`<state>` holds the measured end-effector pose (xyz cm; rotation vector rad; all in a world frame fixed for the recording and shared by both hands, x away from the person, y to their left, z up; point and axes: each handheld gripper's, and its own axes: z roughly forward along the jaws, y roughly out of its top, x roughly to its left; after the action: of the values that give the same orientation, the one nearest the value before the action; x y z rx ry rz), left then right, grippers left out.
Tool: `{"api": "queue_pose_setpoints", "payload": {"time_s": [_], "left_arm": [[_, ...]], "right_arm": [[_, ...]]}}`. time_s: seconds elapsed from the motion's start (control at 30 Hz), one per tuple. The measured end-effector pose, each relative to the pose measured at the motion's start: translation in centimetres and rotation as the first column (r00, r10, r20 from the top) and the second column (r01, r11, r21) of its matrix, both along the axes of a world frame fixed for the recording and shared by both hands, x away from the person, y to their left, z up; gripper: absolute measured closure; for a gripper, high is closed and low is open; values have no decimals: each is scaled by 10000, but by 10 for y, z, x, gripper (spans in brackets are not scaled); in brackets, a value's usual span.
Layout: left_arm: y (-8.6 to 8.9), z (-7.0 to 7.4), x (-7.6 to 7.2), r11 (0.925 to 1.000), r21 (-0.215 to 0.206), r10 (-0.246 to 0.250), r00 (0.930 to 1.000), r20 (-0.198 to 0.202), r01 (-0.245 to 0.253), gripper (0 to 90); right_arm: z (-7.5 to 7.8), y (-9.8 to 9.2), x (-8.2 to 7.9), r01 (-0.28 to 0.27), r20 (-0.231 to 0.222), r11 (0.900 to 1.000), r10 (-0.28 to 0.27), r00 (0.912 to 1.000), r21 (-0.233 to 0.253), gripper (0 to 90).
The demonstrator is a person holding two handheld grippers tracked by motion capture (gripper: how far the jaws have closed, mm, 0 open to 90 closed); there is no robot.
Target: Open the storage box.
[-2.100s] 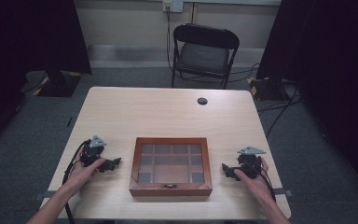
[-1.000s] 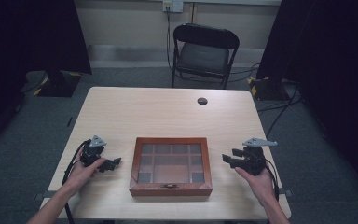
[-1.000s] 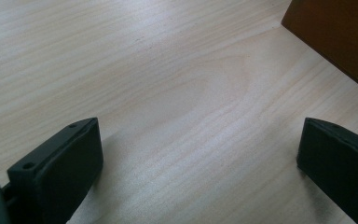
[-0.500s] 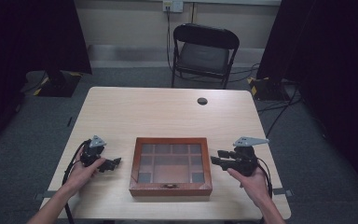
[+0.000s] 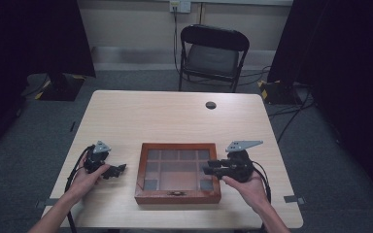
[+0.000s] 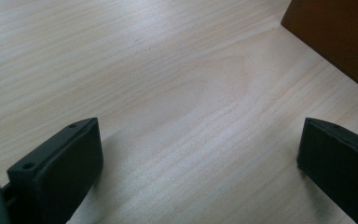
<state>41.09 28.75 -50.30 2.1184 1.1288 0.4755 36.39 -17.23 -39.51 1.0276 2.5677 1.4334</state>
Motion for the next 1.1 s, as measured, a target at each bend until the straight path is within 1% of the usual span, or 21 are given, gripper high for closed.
{"api": "queue_pose_setpoints", "payload": {"time_s": [0.07, 0.1, 0.13, 0.17, 0.23, 0.27, 0.3, 0.33, 0.4, 0.43, 0.47, 0.5, 0.53, 0.57, 0.6, 0.67, 0.77, 0.9, 0.93, 1.03, 1.1], "left_arm": [[0, 0, 0, 10000, -10, -28, 10000, -12, 28, 0], [0, 0, 0, 10000, -8, -33, 10000, -10, 33, 0], [0, 0, 0, 10000, -8, -33, 10000, -10, 33, 0], [0, 0, 0, 10000, -9, -39, 10000, -11, 39, 0], [0, 0, 0, 10000, -9, -43, 10000, -10, 43, 0], [0, 0, 0, 10000, -9, -43, 10000, -10, 43, 0], [0, 0, 0, 10000, -9, -55, 10000, -12, 55, 0], [0, 0, 0, 10000, -10, -57, 10000, -13, 57, 0], [0, 0, 0, 10000, -8, -48, 10000, -8, 48, 0], [0, 0, 0, 10000, -10, -59, 10000, -12, 59, 0], [0, 0, 0, 10000, -10, -59, 10000, -12, 59, 0], [0, 0, 0, 10000, 16, -59, 10000, 4, 59, 0], [0, 0, 0, 10000, 16, -59, 10000, 4, 59, 0], [0, 0, 0, 10000, -13, -61, 10000, -12, 61, 0], [0, 0, 0, 10000, -11, -57, 10000, -12, 57, 0], [0, 0, 0, 10000, -8, -63, 10000, -13, 63, 0], [0, 0, 0, 10000, 19, -53, 10000, 5, 53, 0], [0, 0, 0, 10000, -16, -63, 10000, -16, 63, 0], [0, 0, 0, 10000, -14, -62, 10000, -14, 62, 0], [0, 0, 0, 10000, -11, -58, 10000, -9, 58, 0], [0, 0, 0, 10000, 12, -64, 10000, 3, 64, 0]], "right_arm": [[1, 3, 0, -89, -11, 10000, 89, 10000, 16, 613], [3, 13, 2, -500, -17, 9987, 500, 9987, 139, 623], [4, 16, 2, -716, -40, 9972, 717, 9974, 219, 630], [6, 21, 2, -941, 29, 9952, 941, 9956, 271, 632], [8, 33, 1, -1298, 119, 9911, 1295, 9915, 294, 636], [8, 33, 1, -1298, 119, 9911, 1295, 9915, 294, 636], [6, 43, 0, -1615, 160, 9861, 1610, 9868, 379, 637], [4, 47, 0, -1727, 142, 9842, 1723, 9849, 399, 638], [-2, 58, -3, -2083, 29, 9778, 2083, 9781, 236, 642], [-4, 63, -4, -2226, -20, 9748, 2226, 9749, 129, 659], [-4, 63, -4, -2226, -20, 9748, 2226, 9749, 129, 659], [-8, 69, -7, -2503, -110, 9682, 2502, 9681, -22, 683], [-8, 69, -7, -2503, -110, 9682, 2502, 9681, -22, 683], [-11, 73, -9, -2760, -177, 9609, 2757, 9611, -196, 703], [-13, 75, -10, -2906, -210, 9565, 2901, 9568, -247, 722], [-17, 77, -12, -3021, -261, 9528, 3014, 9531, -307, 752], [-24, 80, -16, -3247, -393, 9440, 3228, 9456, -586, 772], [-31, 82, -17, -3234, -372, 9430, 3214, 9462, -782, 790], [-32, 82, -17, -3251, -392, 9427, 3229, 9456, -753, 792], [-38, 85, -17, -3379, -458, 9372, 3350, 9411, -868, 803], [-40, 86, -17, -3420, -516, 9349, 3385, 9395, -948, 810]]}}
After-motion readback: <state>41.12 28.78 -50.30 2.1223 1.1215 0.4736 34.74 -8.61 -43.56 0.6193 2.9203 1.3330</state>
